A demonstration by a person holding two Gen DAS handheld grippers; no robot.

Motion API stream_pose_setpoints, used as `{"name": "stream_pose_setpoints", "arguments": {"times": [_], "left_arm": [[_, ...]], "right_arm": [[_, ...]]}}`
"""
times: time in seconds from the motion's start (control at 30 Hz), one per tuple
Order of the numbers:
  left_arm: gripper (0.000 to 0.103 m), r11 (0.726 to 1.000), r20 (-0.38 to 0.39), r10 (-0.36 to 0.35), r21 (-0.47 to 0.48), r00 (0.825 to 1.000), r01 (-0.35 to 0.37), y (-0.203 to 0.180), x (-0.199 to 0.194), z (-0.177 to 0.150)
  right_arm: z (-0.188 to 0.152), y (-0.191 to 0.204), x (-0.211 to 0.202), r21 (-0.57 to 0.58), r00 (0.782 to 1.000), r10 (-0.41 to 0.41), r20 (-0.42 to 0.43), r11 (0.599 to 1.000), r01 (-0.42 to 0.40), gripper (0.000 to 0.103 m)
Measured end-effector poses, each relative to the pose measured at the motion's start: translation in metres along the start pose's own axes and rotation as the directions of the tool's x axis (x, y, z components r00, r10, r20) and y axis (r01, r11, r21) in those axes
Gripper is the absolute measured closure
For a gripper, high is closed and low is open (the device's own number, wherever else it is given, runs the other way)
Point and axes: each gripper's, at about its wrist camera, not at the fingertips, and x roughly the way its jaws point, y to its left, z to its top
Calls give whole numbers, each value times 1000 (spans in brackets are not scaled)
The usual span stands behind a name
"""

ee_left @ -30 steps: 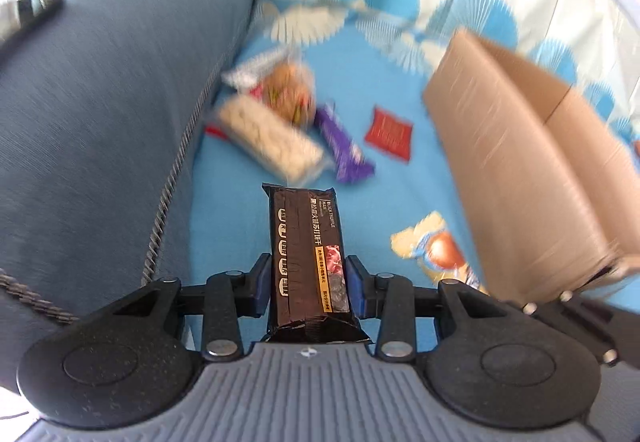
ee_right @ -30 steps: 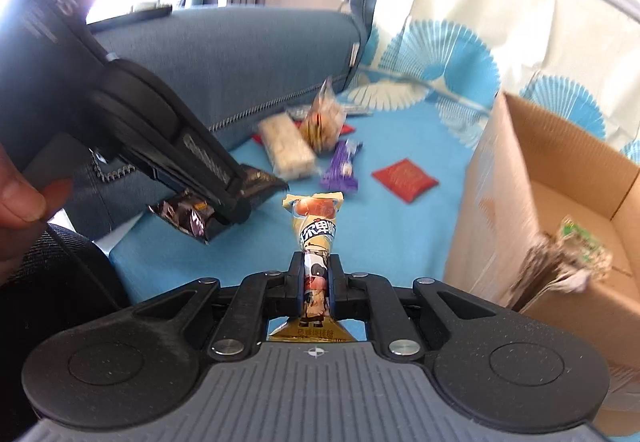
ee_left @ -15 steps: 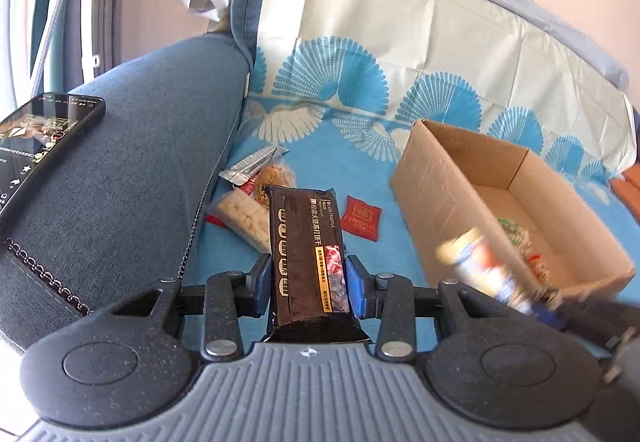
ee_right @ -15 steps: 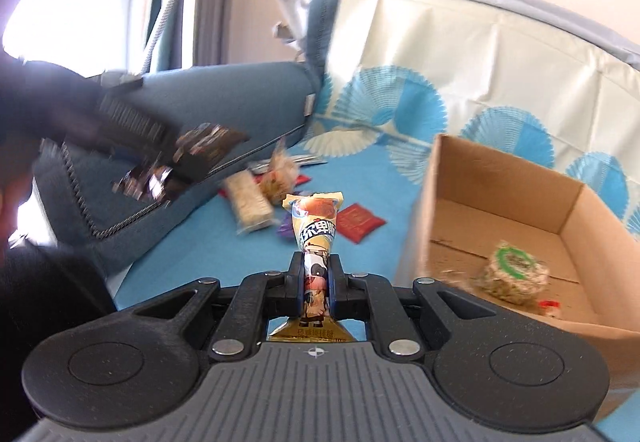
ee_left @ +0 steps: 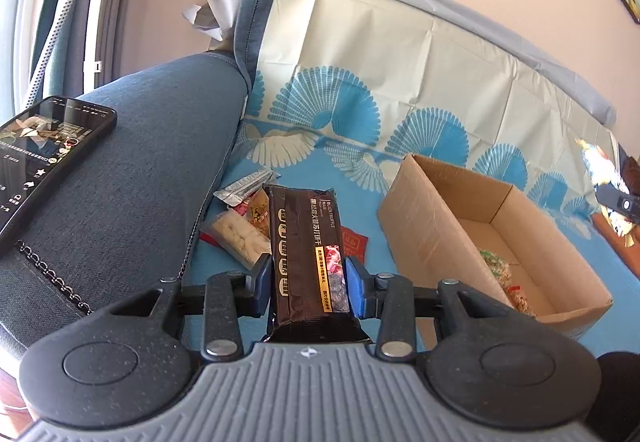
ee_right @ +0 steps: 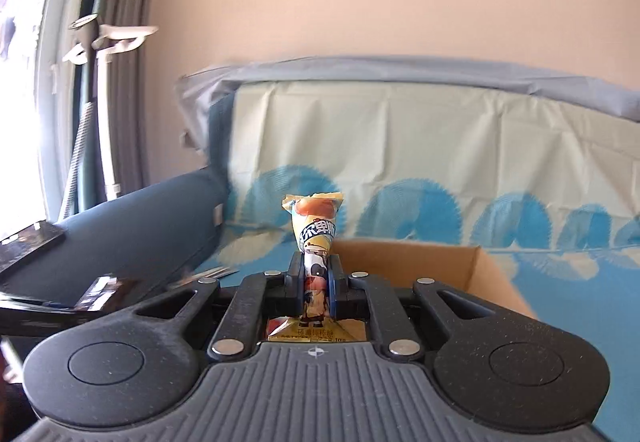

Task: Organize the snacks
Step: 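Carry both snacks over the box and open both grippers to drop them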

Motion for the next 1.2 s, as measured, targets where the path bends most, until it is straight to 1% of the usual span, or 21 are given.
{"name": "stream_pose_setpoints", "arguments": {"times": [0.1, 0.17, 0.2, 0.27, 0.43, 0.57, 0.67, 0.77, 0.87, 1.03, 1.2], "left_arm": [[61, 1000, 1, 6, -15, 1000, -6, 5, -1, 1], [61, 1000, 1, 6, -23, 1000, -6, 7, -1, 2], [61, 1000, 1, 2, -30, 1000, -2, 9, -1, 2], [61, 999, 0, -5, -50, 1000, 5, 12, -1, 3], [61, 998, 6, -5, -60, 1000, 5, 9, 0, 5], [61, 999, 0, 16, -35, 1000, -16, 0, 4, 8], [61, 999, -18, 30, -21, 999, -30, -9, 10, 12], [61, 998, -35, 18, -53, 999, -20, -20, 17, 18], [61, 998, -40, -15, -56, 999, 13, -42, 25, 27], [61, 995, -28, -96, 12, 995, 96, -99, 40, 44], [61, 981, -28, -174, 84, 984, 176, -157, 57, 50]], "right_arm": [[-14, -37, 13, 37, 998, -67, -20, 997, 68, 92], [-30, -59, 17, 102, 993, -111, -48, 988, 115, 92], [-32, -67, 16, 142, 992, -120, -48, 982, 125, 92], [-30, -78, 9, 184, 990, -139, -1, 973, 137, 92], [-38, -94, 10, 269, 991, -134, -5, 954, 130, 92], [-43, -100, 17, 284, 991, -129, -25, 950, 131, 92], [-46, -104, 26, 297, 990, -133, -54, 944, 143, 92], [-48, -109, 35, 308, 986, -143, -86, 937, 163, 92], [-50, -111, 40, 308, 984, -150, -98, 936, 173, 92], [-51, -119, 44, 338, 985, -145, -98, 926, 170, 92], [-54, -127, 44, 379, 986, -142, -92, 910, 166, 92]]}}
